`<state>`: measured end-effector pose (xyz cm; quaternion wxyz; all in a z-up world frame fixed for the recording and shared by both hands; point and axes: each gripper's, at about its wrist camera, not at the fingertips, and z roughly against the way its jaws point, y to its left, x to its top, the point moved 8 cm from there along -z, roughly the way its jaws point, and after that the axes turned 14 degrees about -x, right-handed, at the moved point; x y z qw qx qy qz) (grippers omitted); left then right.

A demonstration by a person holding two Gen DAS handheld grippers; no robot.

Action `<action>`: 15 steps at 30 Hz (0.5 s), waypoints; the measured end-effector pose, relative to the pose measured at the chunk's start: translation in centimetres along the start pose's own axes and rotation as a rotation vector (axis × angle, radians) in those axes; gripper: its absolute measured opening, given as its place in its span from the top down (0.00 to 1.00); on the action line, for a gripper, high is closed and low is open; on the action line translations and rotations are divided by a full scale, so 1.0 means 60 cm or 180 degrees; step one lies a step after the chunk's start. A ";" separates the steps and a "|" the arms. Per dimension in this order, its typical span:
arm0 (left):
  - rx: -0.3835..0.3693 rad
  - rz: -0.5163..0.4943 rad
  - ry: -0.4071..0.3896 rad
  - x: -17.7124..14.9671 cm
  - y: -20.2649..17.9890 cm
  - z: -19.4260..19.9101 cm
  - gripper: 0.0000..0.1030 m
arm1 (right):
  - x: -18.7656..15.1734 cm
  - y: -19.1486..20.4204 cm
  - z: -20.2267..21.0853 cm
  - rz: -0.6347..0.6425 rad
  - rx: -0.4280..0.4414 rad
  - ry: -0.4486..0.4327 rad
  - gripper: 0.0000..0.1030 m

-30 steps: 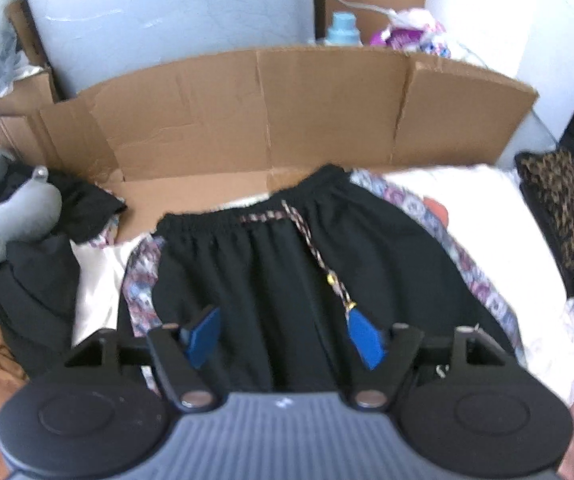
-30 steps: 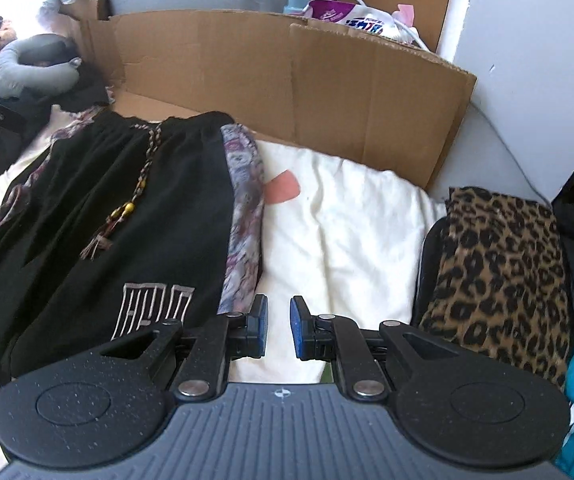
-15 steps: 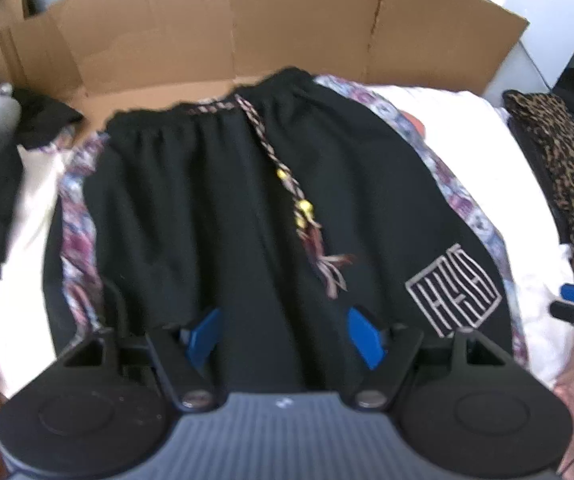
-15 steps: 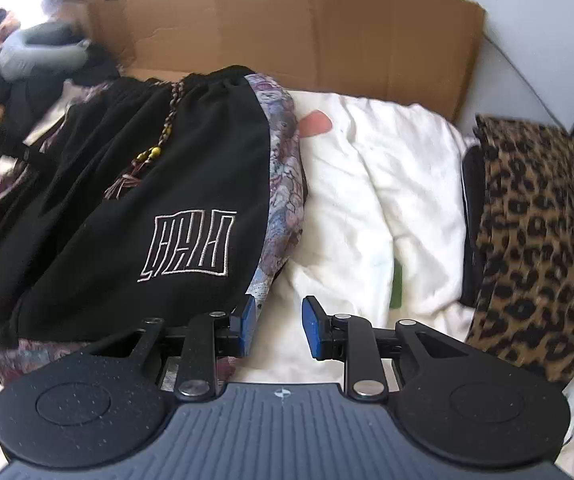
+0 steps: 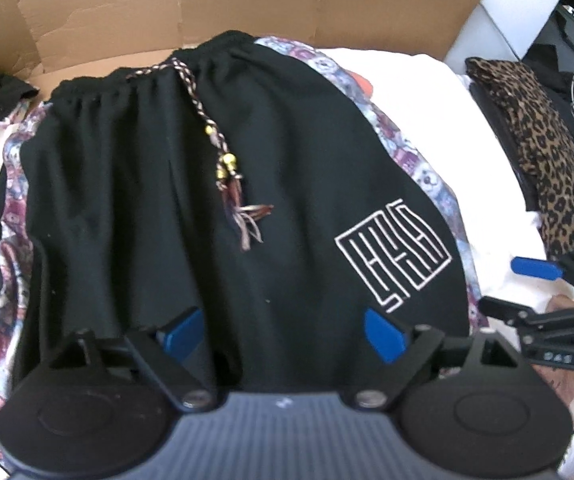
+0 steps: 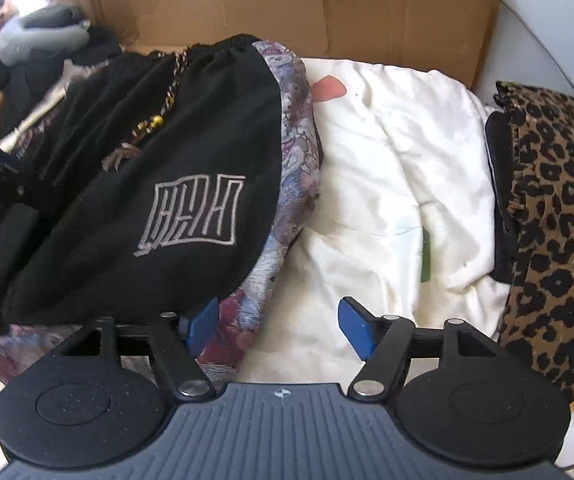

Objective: Fold clothes

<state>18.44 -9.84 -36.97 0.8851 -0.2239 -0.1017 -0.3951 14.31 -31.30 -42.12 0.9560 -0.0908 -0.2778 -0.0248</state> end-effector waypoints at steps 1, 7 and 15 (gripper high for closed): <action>-0.0014 0.0013 0.0001 0.000 -0.001 -0.001 0.13 | -0.002 -0.002 -0.003 0.0010 -0.0049 0.0013 0.30; -0.0088 -0.0061 -0.0024 0.007 -0.016 -0.002 0.13 | -0.008 -0.014 -0.006 -0.0049 -0.0106 0.0023 0.30; -0.0087 -0.0011 -0.0077 0.014 -0.013 0.002 0.13 | 0.004 0.027 -0.004 0.0118 0.0117 -0.0121 0.31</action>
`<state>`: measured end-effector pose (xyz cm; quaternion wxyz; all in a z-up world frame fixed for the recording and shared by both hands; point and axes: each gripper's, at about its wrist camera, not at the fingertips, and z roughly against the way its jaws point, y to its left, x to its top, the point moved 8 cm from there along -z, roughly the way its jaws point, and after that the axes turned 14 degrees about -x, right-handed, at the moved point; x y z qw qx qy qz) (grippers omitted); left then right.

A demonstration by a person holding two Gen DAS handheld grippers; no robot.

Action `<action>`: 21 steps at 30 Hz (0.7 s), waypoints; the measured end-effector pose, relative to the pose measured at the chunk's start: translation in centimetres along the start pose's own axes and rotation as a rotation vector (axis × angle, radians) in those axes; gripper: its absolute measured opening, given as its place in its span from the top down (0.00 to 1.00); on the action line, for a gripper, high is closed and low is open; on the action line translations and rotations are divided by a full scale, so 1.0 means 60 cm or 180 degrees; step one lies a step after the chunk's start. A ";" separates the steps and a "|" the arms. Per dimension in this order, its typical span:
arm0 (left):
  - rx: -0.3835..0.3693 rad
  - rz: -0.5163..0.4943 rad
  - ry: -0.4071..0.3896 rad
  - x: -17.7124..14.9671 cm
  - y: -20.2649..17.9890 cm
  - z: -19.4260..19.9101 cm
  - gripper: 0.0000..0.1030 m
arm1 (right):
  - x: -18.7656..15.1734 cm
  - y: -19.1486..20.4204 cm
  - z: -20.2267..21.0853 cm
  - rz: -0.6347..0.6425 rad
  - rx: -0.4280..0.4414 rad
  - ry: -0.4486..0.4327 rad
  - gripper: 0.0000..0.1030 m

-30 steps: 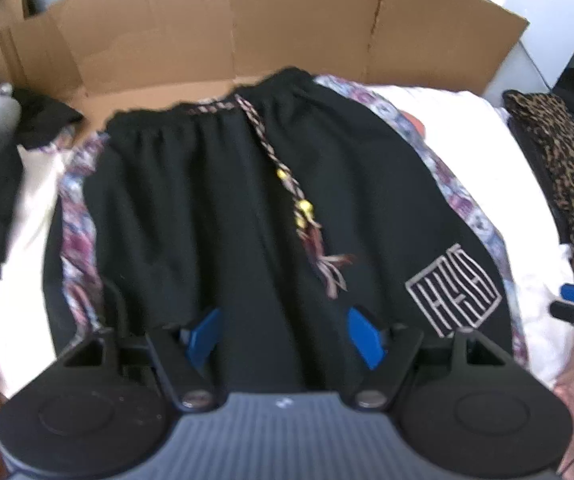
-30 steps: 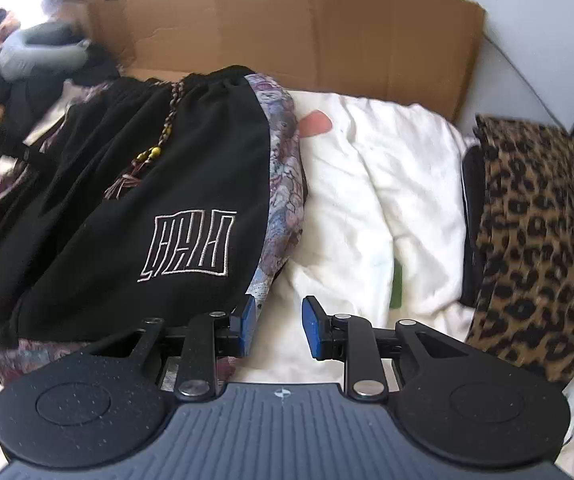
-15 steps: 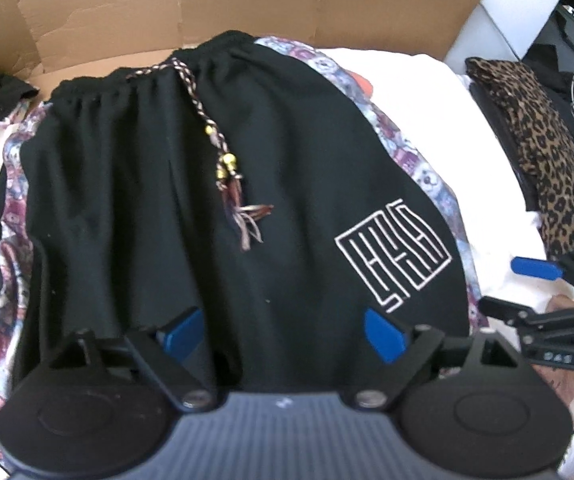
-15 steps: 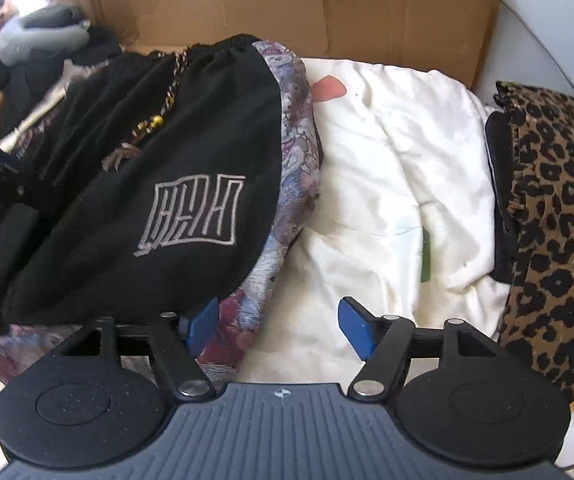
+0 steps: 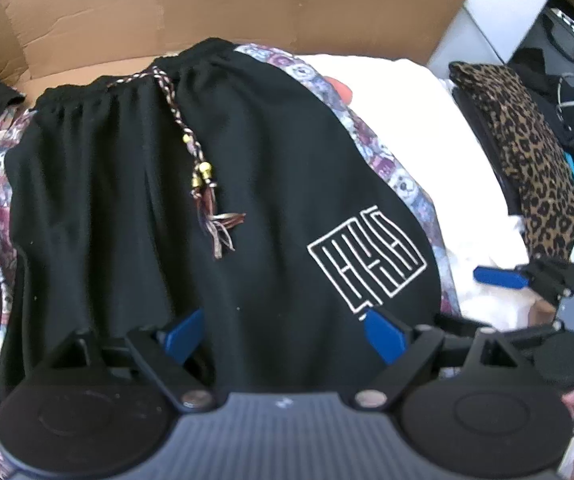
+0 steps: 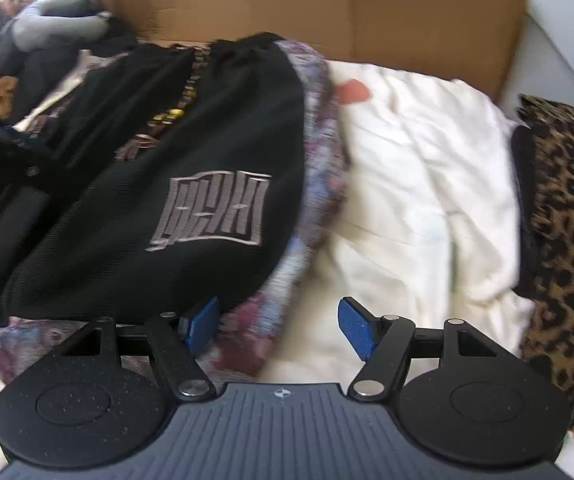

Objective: Fold clothes

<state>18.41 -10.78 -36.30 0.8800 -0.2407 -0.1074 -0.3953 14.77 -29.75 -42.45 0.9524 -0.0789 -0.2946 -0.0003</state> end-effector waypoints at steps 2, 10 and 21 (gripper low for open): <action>-0.0008 0.0028 -0.0007 0.001 0.002 0.001 0.13 | 0.004 -0.001 0.004 -0.0022 0.0033 -0.0031 0.32; -0.0057 0.0057 -0.0003 -0.001 0.004 -0.001 0.13 | -0.015 -0.031 -0.020 -0.0781 0.0498 0.0359 0.67; -0.0047 0.0107 -0.0083 0.002 0.012 0.008 0.14 | 0.012 0.004 -0.003 -0.0753 0.0787 0.0266 1.00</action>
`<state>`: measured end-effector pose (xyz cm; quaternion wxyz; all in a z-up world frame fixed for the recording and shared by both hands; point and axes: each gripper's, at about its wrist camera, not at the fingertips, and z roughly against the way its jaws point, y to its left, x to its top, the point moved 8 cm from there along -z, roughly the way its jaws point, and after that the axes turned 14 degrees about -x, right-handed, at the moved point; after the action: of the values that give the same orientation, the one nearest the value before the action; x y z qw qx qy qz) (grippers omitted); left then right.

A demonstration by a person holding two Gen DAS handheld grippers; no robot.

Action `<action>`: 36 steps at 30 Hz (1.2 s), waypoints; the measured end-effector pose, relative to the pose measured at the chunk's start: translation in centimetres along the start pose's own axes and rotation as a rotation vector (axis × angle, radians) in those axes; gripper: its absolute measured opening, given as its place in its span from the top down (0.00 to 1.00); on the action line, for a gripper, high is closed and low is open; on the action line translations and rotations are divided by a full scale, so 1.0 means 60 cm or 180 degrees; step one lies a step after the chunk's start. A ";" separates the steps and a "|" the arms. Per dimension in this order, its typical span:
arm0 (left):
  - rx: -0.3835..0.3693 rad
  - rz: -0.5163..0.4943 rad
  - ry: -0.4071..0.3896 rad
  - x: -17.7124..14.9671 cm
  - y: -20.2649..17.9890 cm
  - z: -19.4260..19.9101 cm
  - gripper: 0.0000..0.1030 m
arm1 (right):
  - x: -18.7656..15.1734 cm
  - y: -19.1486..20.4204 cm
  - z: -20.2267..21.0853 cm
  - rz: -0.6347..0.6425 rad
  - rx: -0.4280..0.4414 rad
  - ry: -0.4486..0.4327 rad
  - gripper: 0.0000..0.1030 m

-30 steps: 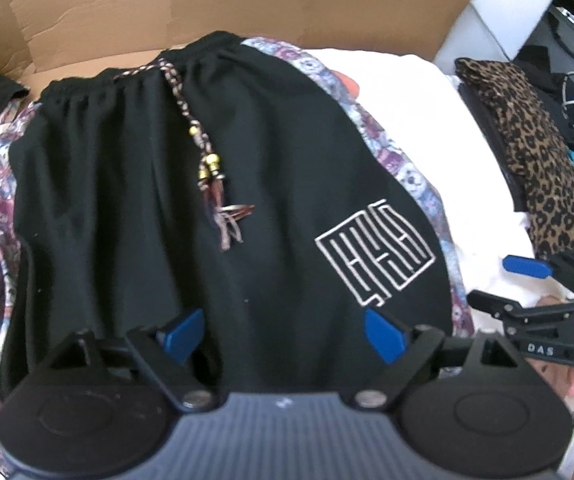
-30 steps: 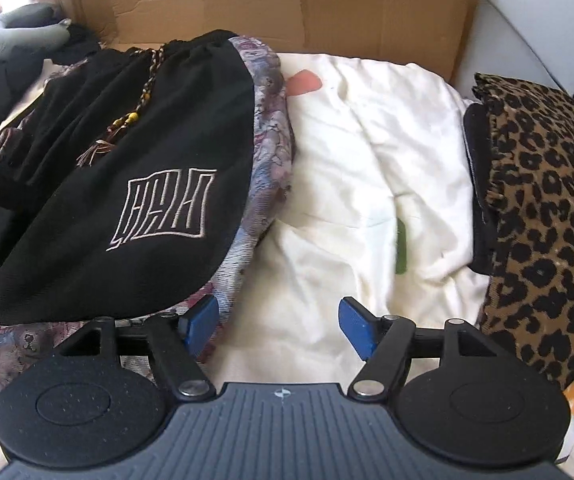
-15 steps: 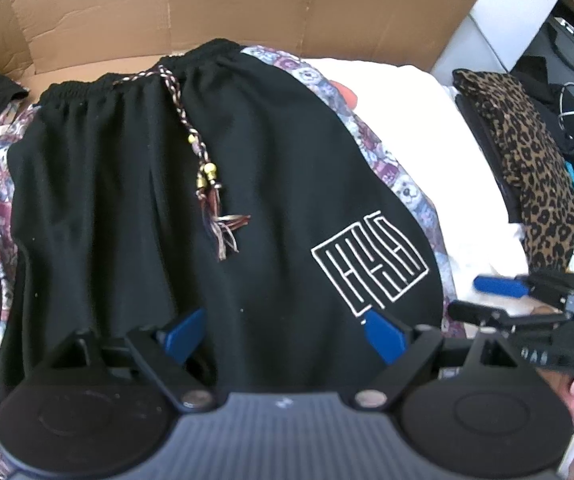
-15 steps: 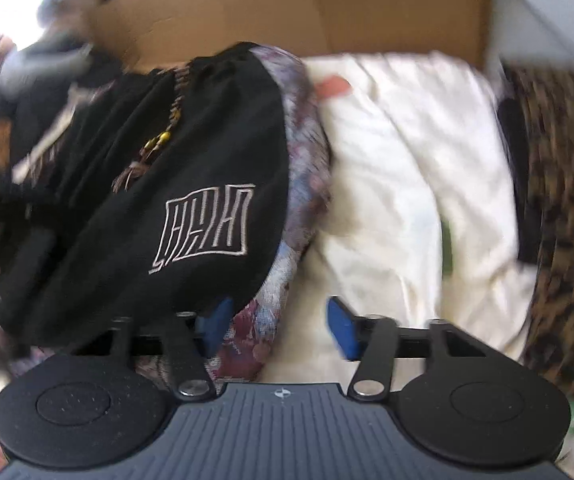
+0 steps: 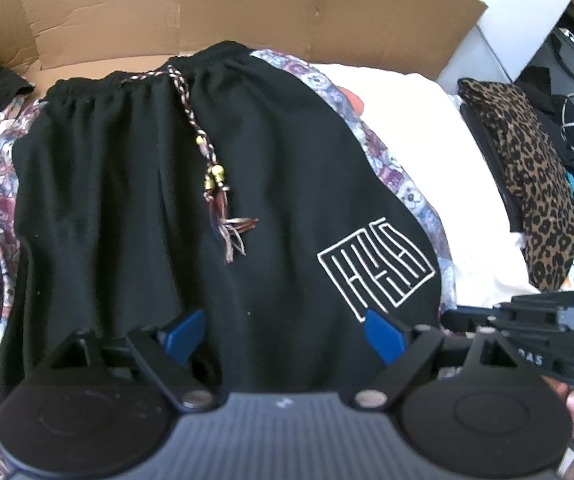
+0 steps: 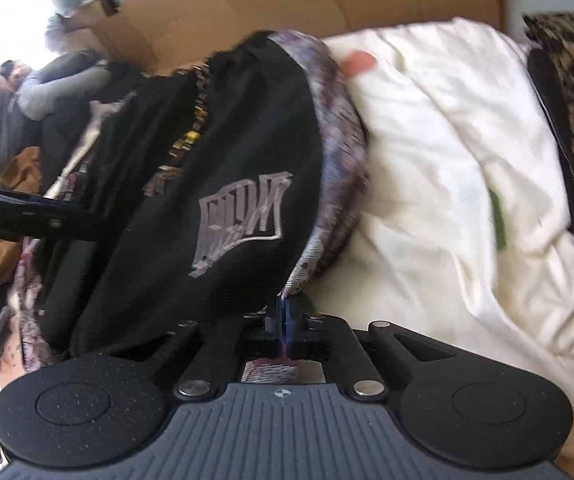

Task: Fold clothes
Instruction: 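Grasp the garment side with the right tool and fold it over lengthwise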

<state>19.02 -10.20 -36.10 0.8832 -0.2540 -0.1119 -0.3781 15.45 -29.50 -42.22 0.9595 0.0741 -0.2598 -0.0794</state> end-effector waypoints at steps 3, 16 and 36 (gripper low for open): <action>-0.0002 0.0003 -0.0020 0.001 0.002 0.002 0.14 | 0.017 0.020 0.012 0.0017 0.0123 -0.0089 1.00; 0.0012 0.0105 -0.0149 0.004 0.029 0.023 0.14 | 0.064 0.104 -0.006 0.0041 0.0436 -0.0023 0.96; 0.0079 0.0255 -0.0191 -0.005 0.076 0.029 0.16 | 0.062 0.158 -0.036 0.0290 0.0645 0.0246 0.61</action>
<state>22.12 -6.40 -36.41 0.8969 -0.2585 -0.1328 -0.3332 20.81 -20.71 -40.54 0.9591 0.1618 -0.2324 -0.0061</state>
